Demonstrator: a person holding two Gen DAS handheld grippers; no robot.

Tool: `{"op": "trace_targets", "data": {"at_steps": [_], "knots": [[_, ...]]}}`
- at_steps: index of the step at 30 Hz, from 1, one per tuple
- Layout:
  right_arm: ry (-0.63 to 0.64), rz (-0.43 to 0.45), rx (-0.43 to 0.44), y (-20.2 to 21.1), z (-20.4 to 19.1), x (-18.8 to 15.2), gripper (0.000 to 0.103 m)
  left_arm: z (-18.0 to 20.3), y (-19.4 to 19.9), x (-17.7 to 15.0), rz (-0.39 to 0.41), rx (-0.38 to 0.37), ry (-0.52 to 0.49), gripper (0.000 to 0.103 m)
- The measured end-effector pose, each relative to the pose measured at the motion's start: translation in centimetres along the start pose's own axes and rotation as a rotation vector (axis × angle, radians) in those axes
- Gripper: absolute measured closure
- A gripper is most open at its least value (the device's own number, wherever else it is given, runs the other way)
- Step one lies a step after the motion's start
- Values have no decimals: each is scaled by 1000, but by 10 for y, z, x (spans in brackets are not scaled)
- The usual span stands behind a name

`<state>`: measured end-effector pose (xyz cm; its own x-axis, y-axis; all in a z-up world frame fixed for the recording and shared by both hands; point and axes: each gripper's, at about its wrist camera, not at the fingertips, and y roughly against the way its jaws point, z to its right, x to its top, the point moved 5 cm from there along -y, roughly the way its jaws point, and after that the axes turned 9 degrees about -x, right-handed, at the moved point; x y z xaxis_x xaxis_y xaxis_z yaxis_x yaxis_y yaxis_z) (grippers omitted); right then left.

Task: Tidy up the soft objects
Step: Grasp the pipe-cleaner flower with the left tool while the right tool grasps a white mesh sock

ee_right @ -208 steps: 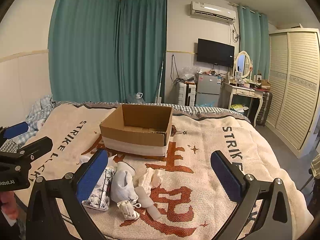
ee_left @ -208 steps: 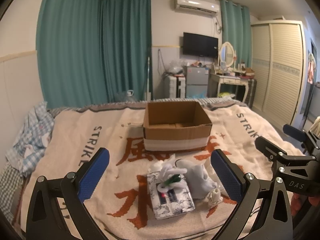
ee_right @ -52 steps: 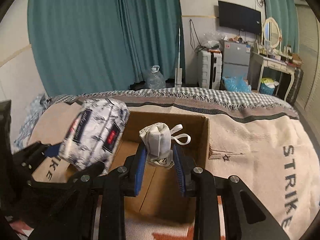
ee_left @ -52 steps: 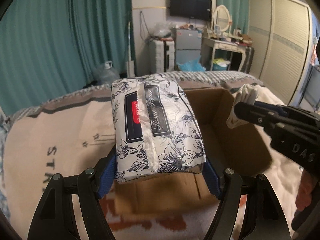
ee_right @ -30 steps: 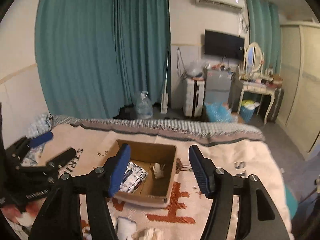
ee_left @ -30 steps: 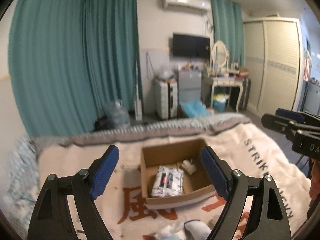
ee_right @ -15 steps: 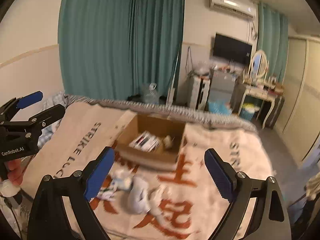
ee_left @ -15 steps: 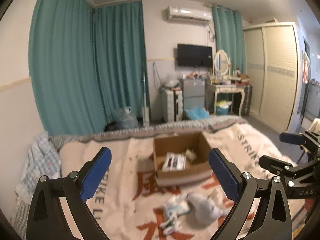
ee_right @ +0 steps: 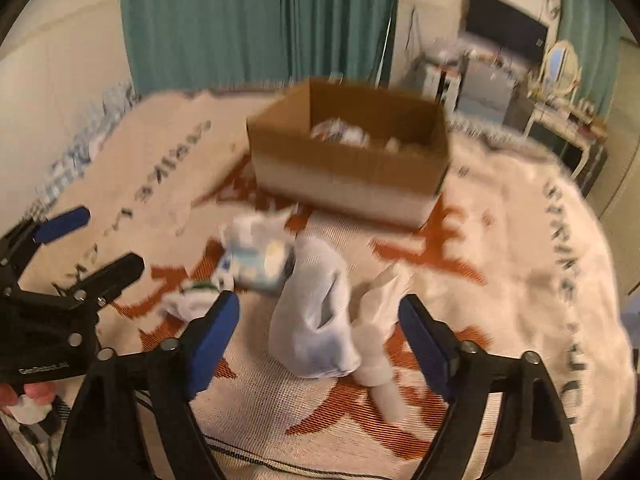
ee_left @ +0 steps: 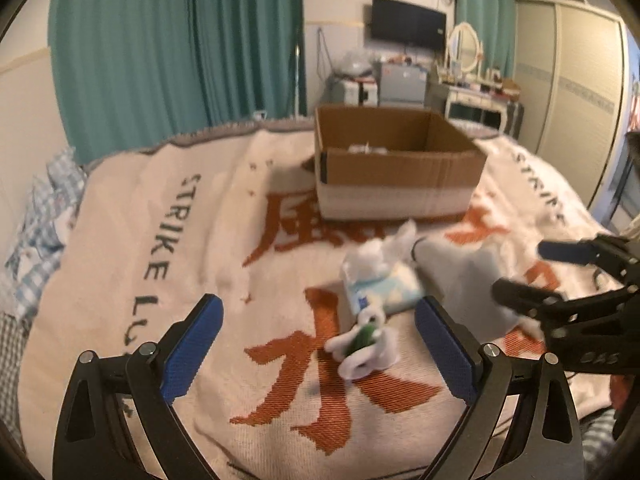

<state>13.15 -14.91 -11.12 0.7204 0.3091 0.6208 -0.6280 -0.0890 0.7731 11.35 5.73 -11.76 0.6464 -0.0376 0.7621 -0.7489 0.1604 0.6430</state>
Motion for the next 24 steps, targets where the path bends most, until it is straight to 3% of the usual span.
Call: {"op": "trace_targets", "data": {"at_steps": [3,6,9,13,19,24], "knots": [[-3,-70,34,-34,-8,-11,42,-1,-18,-9,-43,-24,22,9],[32,-56,1,-45,-11,-10,61,3,-38,-23,-97,-56,26,9],[-28,-39,27,-46,-3,-5,69,14,-59,-36,-161,-105,0,19],[-69,-26,31,-46,3,0,71,22,-83,-46,-236,-129,-7,41],[-89,-35,41,-48,4,1,71,18,-85,-50,-237,-161,29,60],[-60,-18,37,-33,2,-1,71,18,-68,-46,-205,-163,33,60]]}}
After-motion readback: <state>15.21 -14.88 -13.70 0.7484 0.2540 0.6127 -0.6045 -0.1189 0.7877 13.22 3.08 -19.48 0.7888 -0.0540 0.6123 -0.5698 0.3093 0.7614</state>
